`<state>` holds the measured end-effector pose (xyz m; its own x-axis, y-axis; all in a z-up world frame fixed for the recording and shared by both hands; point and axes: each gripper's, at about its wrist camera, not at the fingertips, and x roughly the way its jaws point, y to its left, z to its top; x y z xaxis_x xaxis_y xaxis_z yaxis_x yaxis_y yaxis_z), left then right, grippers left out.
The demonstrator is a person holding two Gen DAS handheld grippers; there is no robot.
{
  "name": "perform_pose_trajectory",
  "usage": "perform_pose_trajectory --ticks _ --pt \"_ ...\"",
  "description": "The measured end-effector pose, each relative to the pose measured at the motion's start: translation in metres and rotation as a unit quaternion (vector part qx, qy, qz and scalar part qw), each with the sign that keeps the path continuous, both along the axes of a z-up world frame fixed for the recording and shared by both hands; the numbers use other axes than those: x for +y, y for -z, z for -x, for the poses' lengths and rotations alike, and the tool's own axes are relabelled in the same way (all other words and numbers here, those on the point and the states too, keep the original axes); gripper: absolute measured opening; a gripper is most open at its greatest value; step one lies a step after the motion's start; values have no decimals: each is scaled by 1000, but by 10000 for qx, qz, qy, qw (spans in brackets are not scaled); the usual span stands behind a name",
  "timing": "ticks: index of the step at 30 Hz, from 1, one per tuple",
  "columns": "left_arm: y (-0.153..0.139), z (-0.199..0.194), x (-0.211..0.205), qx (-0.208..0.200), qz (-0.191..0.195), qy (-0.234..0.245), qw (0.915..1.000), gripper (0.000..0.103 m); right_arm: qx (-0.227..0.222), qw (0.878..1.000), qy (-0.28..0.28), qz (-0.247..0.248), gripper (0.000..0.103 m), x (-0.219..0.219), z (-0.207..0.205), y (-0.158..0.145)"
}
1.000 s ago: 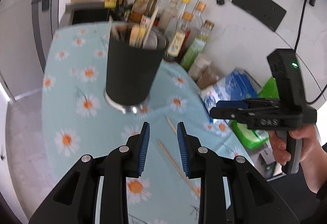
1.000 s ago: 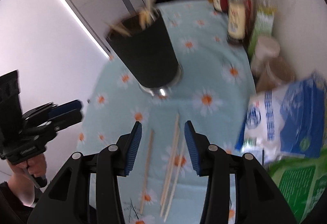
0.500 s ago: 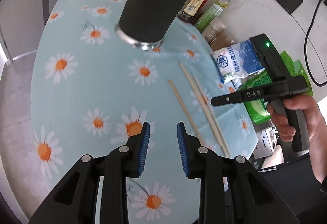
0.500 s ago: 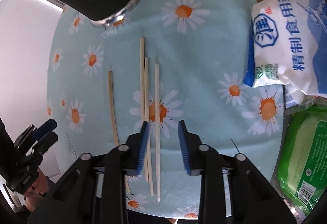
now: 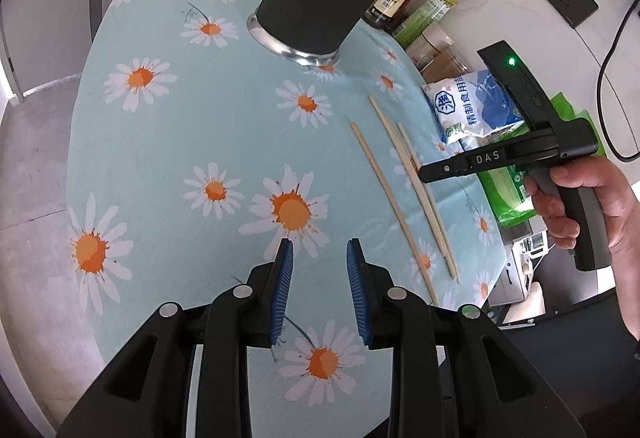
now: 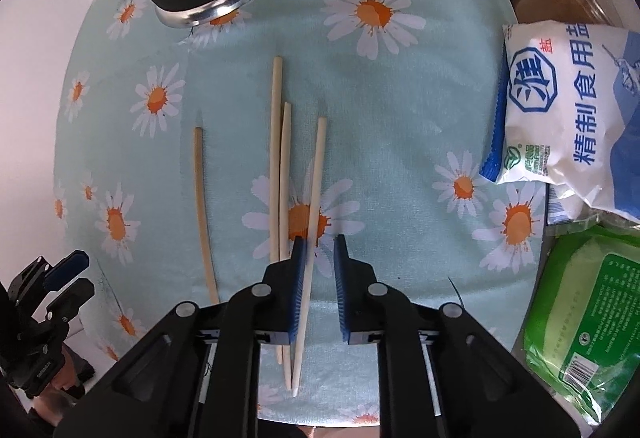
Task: Organize utensils
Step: 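Move both open grippers back over the remaining chopsticks on the table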
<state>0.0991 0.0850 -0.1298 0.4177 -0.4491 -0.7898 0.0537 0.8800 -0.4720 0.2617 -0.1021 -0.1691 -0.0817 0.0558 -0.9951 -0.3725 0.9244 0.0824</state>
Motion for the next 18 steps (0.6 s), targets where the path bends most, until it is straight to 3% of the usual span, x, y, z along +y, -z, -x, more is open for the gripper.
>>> perform_pose_trajectory --ticks 4,12,18 --pt "1 0 0 21 33 160 9999 27 -91 9998 70 169 6 8 3 1" --pt "8 -4 -1 157 197 490 9985 27 -25 9994 312 158 6 12 -3 4" --pt "12 -13 -12 211 33 766 9968 27 -58 9989 472 31 6 -4 -1 -2"
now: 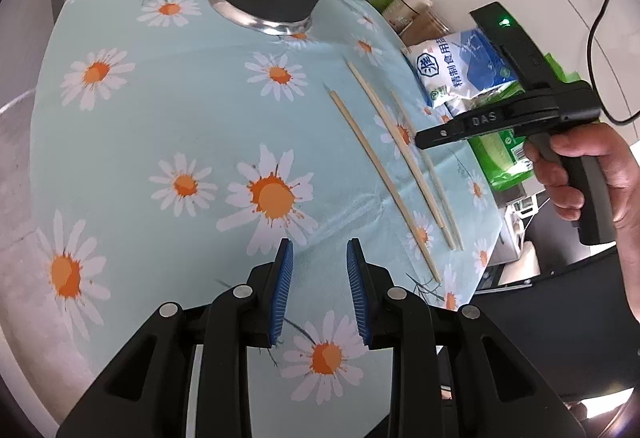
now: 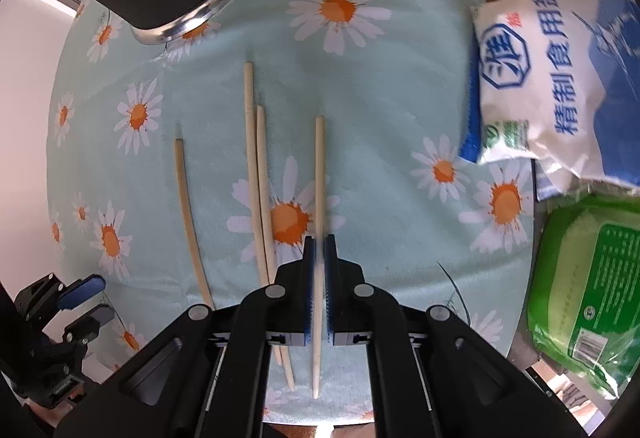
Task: Organize utensils
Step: 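Move both open grippers back over the remaining chopsticks on the table, then grasp a wooden chopstick with the right gripper while the left grasps another chopstick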
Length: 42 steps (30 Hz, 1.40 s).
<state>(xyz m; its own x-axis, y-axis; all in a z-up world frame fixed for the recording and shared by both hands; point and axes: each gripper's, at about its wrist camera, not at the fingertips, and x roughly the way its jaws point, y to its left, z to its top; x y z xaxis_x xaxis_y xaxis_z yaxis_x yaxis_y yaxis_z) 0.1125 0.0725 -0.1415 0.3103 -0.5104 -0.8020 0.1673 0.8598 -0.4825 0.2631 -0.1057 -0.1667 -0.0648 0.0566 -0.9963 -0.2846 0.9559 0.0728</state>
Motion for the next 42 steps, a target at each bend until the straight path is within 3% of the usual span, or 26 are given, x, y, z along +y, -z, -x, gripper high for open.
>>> perform_pose_trajectory --ticks 10,20,27,33,40,42 --pt "-8 -20 -40 109 -248 -31 9996 27 -258 9977 -247 -582 6 -23 6 -29" --pt "-14 -48 -82 436 -814 -572 9941 27 -776 9809 -735 -1625 6 -67 10 -71" --pt "-19 -68 -118 666 -1334 -894 9848 27 -744 9672 -816 -2287 6 -90 4 -68" --pt "-6 -73 -131 969 -1766 -1348 9702 27 -589 9557 -975 -2715 6 -97 6 -65" --pt "1 -73 -132 1025 -1879 -1700 9619 25 -523 9485 -1258 -2861 6 -103 10 -70" --pt "2 -74 -132 1003 -1994 -1761 9587 14 -496 9475 -1298 -2881 6 -103 10 -68"
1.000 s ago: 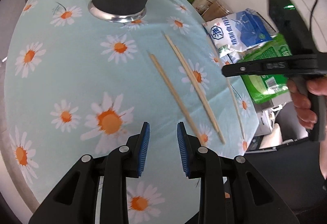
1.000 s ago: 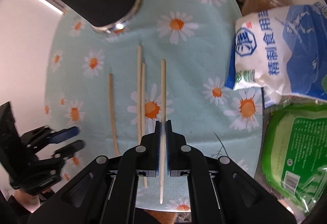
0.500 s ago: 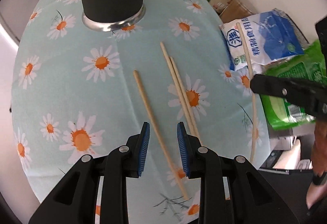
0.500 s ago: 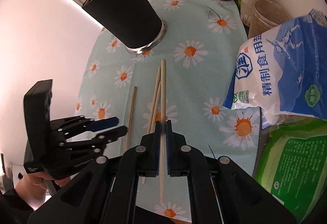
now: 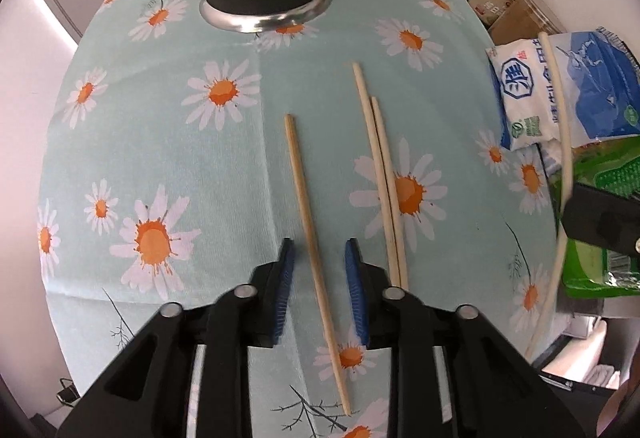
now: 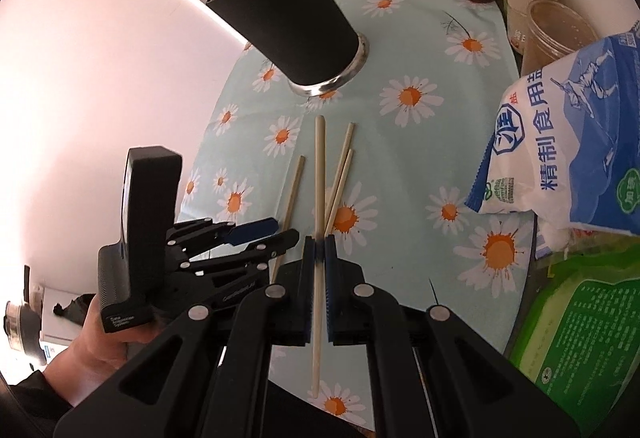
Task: Organize utensils
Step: 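Grasp a wooden chopstick with the right gripper while the left grasps another chopstick, then lift both chopsticks and carry them toward the black holder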
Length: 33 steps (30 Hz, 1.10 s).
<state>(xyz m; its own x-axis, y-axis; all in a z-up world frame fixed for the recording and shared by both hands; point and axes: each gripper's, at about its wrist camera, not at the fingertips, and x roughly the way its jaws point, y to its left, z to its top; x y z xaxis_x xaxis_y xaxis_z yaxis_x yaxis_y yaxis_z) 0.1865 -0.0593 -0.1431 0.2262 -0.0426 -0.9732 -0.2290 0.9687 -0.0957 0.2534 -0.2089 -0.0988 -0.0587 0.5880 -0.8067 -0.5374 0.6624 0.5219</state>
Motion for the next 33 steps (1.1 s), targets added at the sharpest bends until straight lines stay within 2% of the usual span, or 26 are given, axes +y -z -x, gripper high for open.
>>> perform_pose_trajectory --ticks 1,4,9,13,19,26,33 --pt "0 -1 1 -2 -51 -58 10000 9 -4 10000 -19 -2 6 -1 0 1" --pt "0 1 0 -13 -17 -199 9998 4 23 10000 -70 -17 6 -3 -1 3" --pt "1 1 6 -44 50 -283 9996 4 72 10000 -39 -37 6 -4 -4 8" --pt "-2 3 11 -82 274 -324 9991 4 122 9999 18 -33 6 -4 -7 10" --pt "-17 7 13 -310 412 -263 9983 4 127 9999 37 43 6 8 -8 11" --pt "-51 23 33 -823 633 -218 9944 4 40 9999 53 139 6 33 -5 8" --pt "-87 29 59 -1506 934 -126 9841 4 -141 9995 171 239 6 65 -2 -7"
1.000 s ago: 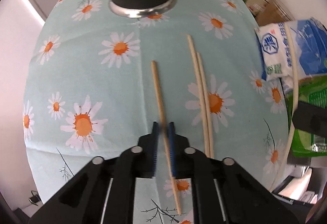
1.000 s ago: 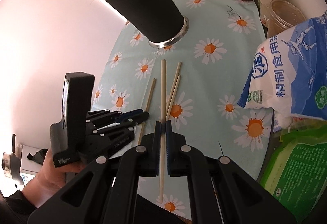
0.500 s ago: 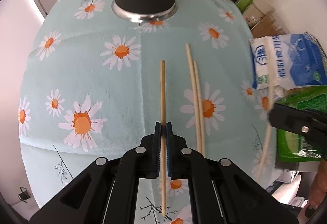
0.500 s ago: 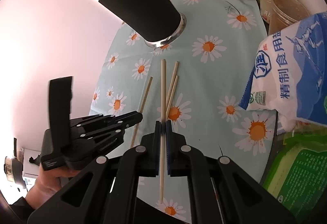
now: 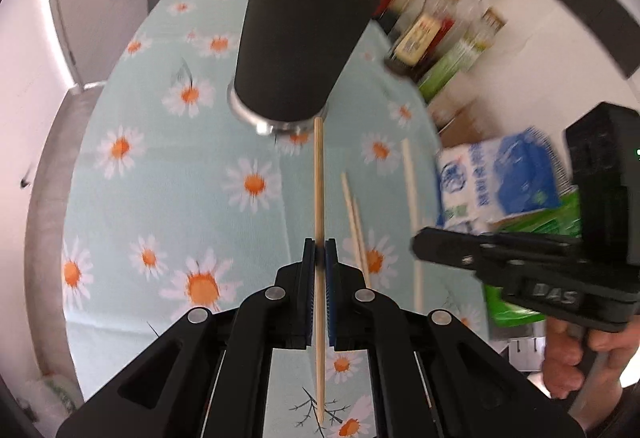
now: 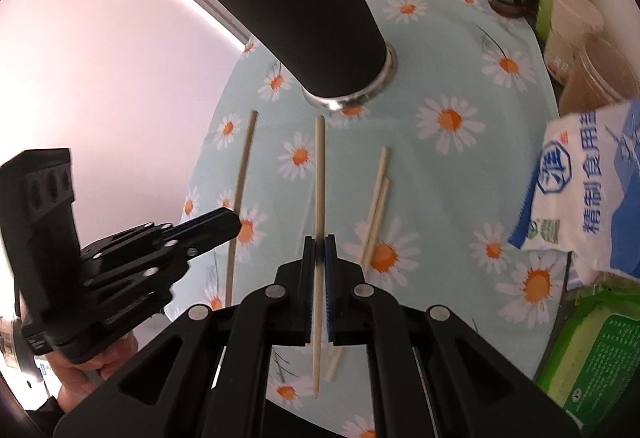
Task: Organize utensils
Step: 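Lift both chopsticks and carry them toward the black holder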
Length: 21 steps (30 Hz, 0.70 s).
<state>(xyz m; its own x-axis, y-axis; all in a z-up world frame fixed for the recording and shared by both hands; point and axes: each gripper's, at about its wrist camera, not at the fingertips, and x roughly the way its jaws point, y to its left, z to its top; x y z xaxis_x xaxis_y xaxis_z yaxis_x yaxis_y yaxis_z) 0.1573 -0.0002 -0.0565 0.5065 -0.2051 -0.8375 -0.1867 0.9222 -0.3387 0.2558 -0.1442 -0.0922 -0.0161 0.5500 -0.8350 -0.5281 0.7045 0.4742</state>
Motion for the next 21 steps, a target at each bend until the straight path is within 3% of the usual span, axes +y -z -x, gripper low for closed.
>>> perform_pose_trajectory --ticks 11,21 --pt "-50 -4 35 -992 206 392 9941 4 -579 9979 201 -211 6 41 7 -39" --pt "-91 -21 59 -1910 181 615 9795 4 -1132 9893 441 -811 6 53 -16 -75"
